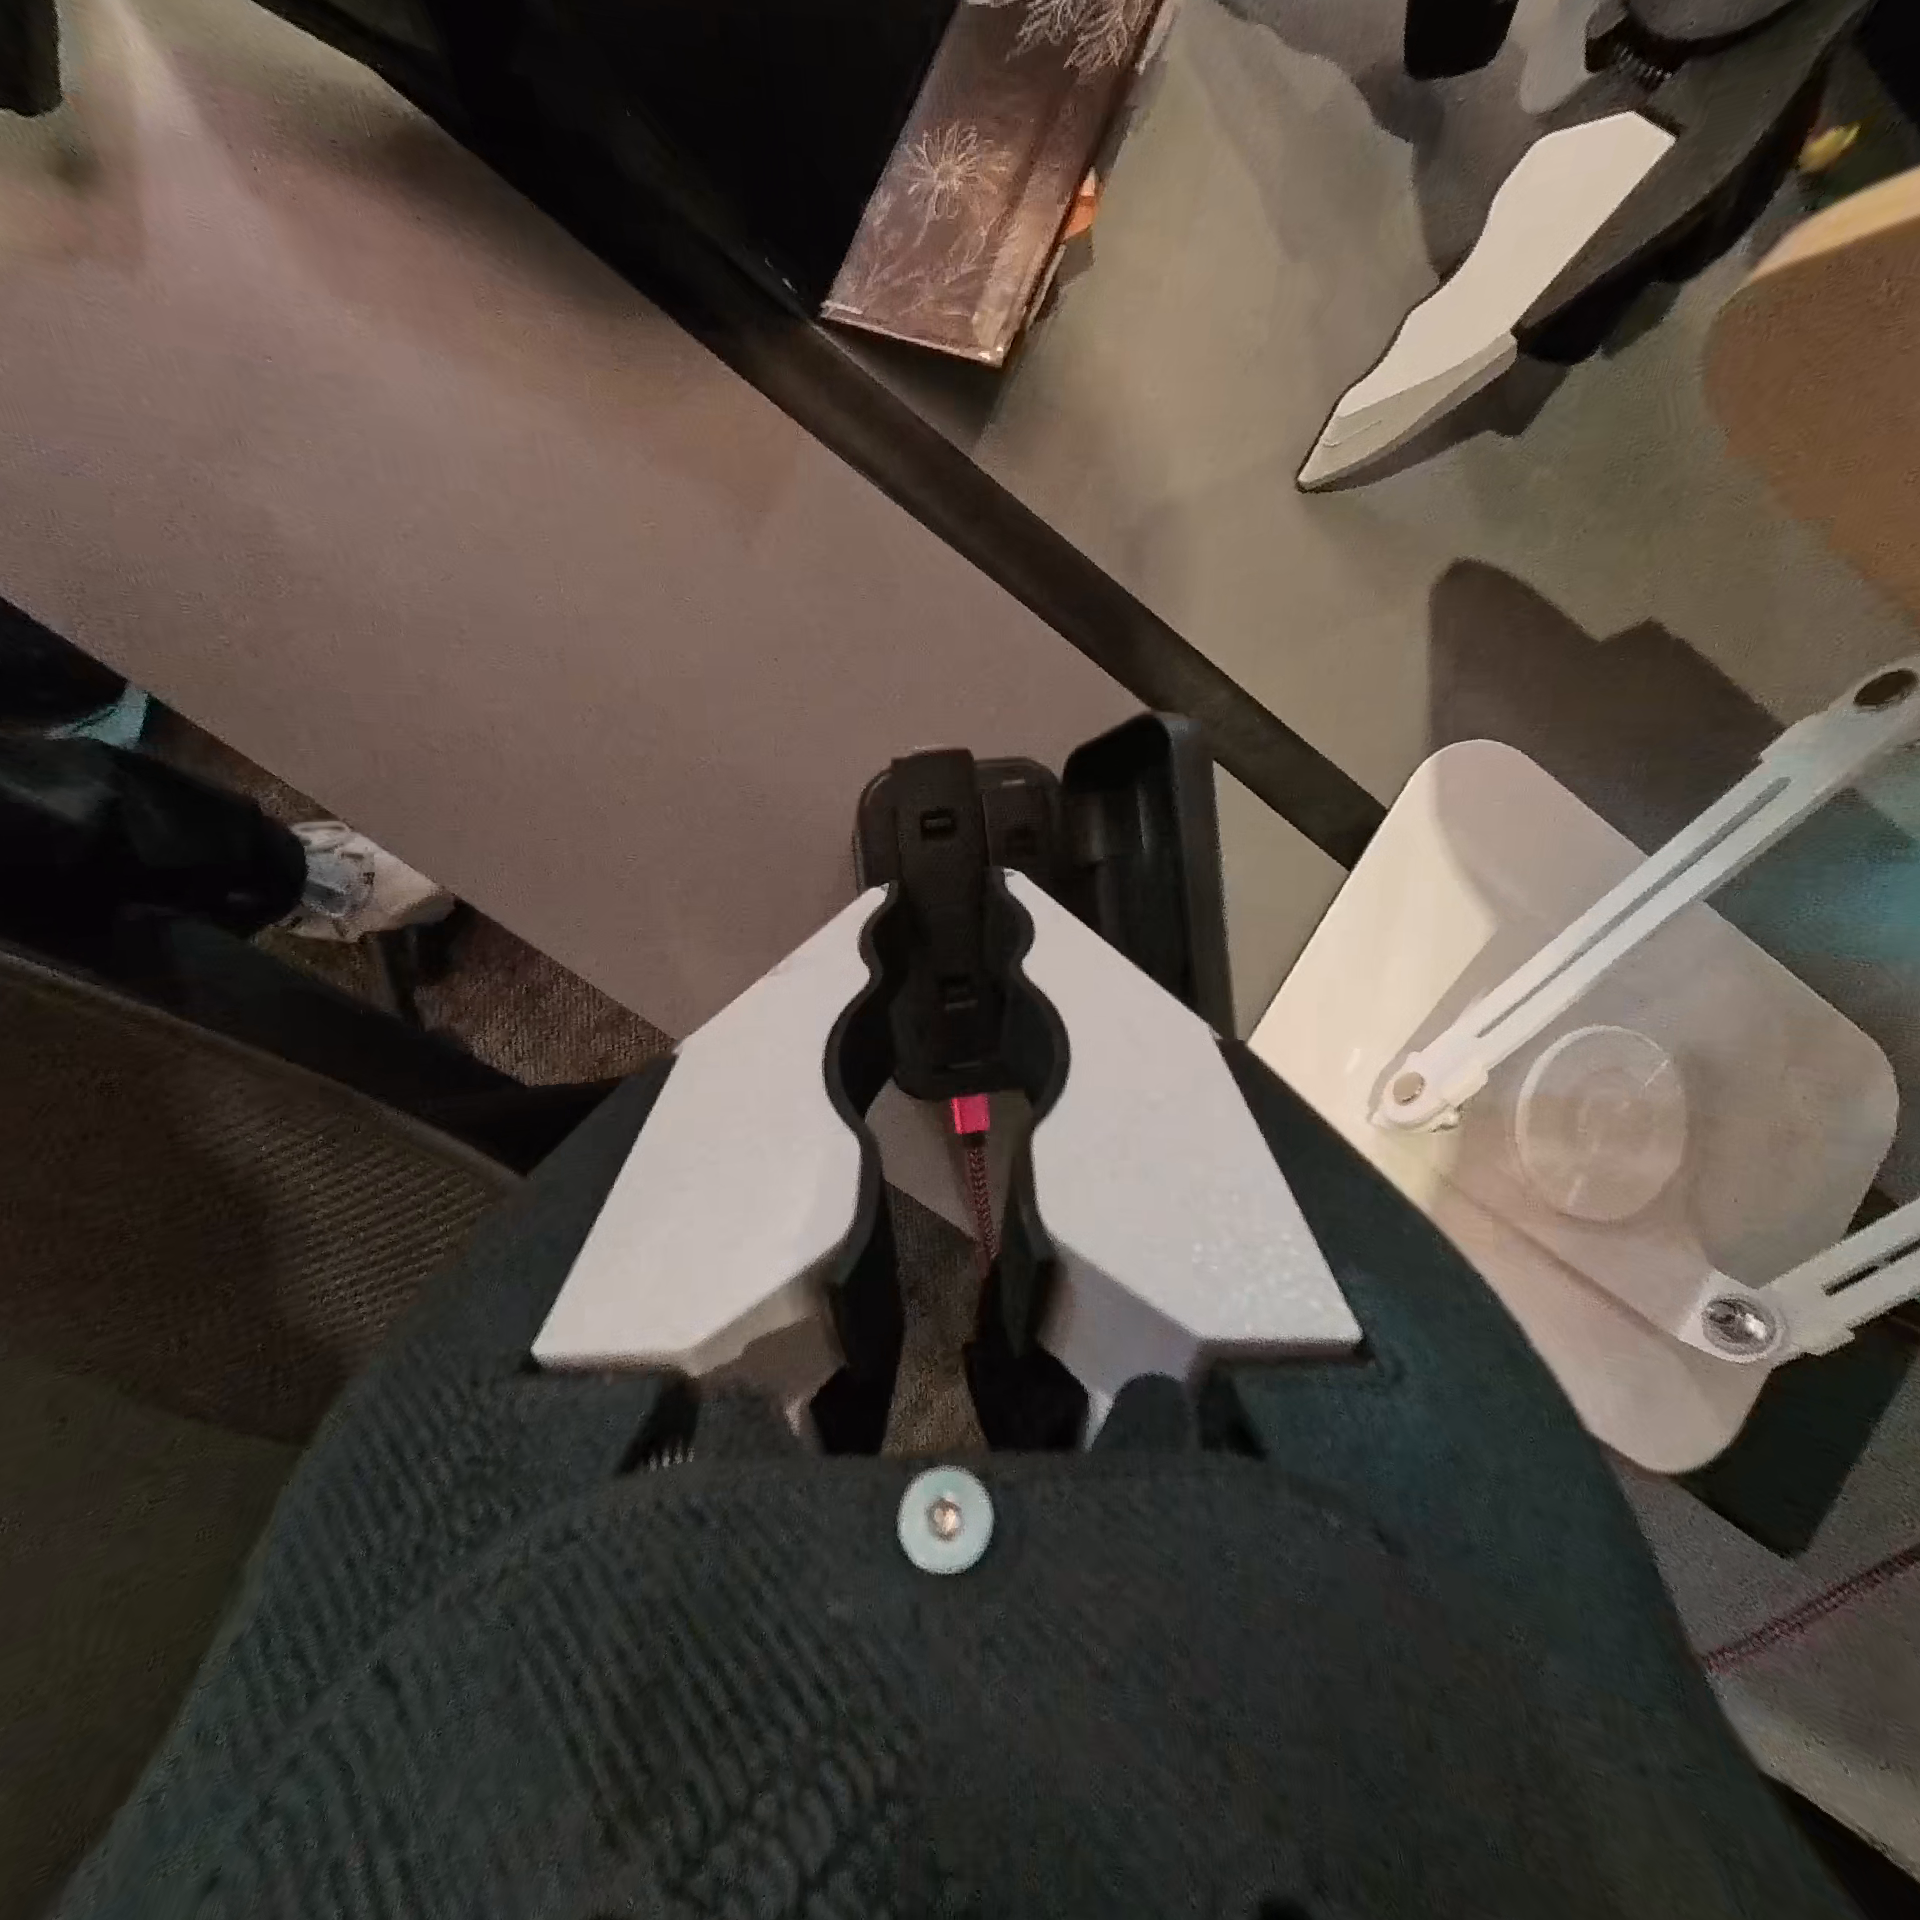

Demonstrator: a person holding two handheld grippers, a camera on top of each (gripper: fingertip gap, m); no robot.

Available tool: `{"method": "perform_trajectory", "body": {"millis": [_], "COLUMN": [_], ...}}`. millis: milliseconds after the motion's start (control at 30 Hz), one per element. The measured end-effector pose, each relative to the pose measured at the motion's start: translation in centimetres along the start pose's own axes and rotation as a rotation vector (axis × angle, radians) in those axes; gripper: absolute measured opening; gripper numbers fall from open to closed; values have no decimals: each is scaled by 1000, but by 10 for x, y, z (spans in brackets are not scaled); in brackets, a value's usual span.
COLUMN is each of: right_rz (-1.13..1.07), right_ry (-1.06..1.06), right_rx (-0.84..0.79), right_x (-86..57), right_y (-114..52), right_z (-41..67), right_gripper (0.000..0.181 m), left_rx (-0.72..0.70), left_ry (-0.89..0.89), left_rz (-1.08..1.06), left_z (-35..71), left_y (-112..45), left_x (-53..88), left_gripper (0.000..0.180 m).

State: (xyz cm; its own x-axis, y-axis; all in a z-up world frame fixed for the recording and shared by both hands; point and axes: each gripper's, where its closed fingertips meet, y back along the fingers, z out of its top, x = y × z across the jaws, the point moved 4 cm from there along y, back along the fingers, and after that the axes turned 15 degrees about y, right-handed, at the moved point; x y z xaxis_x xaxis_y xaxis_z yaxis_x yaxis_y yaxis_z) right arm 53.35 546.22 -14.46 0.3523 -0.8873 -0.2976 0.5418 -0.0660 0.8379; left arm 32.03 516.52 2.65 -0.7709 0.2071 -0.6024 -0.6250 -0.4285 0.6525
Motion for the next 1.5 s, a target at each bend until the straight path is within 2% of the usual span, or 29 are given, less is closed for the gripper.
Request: {"method": "perform_trajectory", "body": {"millis": [400,667,1233,1433,1500], "right_rz": [-29,66,97,63,33], "right_ry": [66,135,183,101,57], "right_rx": [39,190,432,385,344], "right_x": [8,6,8,3,1], "right_y": [-10,-8,-19,-18,-13], "right_z": [-12,-4,-5,-9,-12], "right_gripper": [15,14,14,16,22], "left_rx": [44,65,27,18,16], "left_ry": [9,-29,-12,-16,-17], "left_rz": [1,-4,-24,-24,-19], "left_z": [0,5,1,0,-2], "left_y": [-8,-15,-15,-15,-13], "left_x": [-2,-9,-13,-15,-15], "left_gripper": [30,30,30,30,30]}}
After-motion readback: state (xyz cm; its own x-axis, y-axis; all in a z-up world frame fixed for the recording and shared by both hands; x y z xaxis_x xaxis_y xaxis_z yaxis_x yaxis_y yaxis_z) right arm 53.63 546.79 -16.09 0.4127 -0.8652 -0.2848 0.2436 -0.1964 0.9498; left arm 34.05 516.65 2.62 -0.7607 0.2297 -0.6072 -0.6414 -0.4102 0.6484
